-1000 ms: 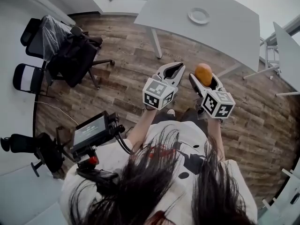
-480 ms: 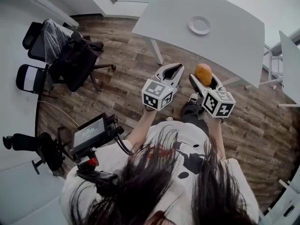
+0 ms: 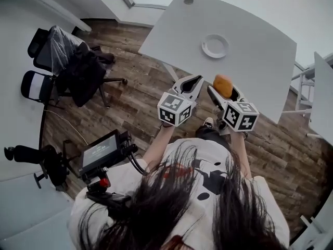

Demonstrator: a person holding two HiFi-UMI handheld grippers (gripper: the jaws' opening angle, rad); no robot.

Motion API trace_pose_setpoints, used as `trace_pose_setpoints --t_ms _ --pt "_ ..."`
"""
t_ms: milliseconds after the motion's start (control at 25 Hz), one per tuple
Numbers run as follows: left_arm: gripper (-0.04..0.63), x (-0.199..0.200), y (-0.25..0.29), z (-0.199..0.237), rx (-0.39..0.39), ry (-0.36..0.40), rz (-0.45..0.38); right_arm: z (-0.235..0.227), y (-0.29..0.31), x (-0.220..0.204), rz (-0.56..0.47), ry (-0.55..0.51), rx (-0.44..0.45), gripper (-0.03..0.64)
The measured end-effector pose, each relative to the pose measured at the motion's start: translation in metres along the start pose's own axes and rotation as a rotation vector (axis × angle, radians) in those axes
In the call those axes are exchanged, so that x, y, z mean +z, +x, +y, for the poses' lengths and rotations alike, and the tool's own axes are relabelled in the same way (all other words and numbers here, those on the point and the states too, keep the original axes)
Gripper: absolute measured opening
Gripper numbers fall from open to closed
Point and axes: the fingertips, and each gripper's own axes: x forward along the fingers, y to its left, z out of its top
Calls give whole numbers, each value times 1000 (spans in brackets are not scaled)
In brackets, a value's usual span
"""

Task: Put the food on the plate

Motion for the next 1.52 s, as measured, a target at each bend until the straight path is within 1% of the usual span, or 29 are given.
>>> trace_pose_setpoints --t_ms 240,440,600,720,920,1120,1320,1400,1520 --pt "6 4 39 3 36 0 11 -35 18 18 26 -2 40 374" --pt "6 7 48 11 47 -5 29 -46 32 26 28 25 53 374" --pt "6 8 55 28 67 -19 39 -53 47 28 49 36 53 374" --pt "6 7 63 45 68 -26 52 -60 60 30 58 46 41 374" --pt "6 13 88 80 42 -3 64 -77 95 40 61 48 1 374" --pt "6 26 112 113 -2 17 80 -89 133 52 67 32 -38 374" --pt "6 35 143 176 -33 1 108 -109 204 64 126 -3 -76 374" --pt "6 34 151 183 -45 6 119 -120 217 60 155 -42 -88 374" --pt "6 31 156 175 -61 24 131 -139 221 45 215 -101 -103 374"
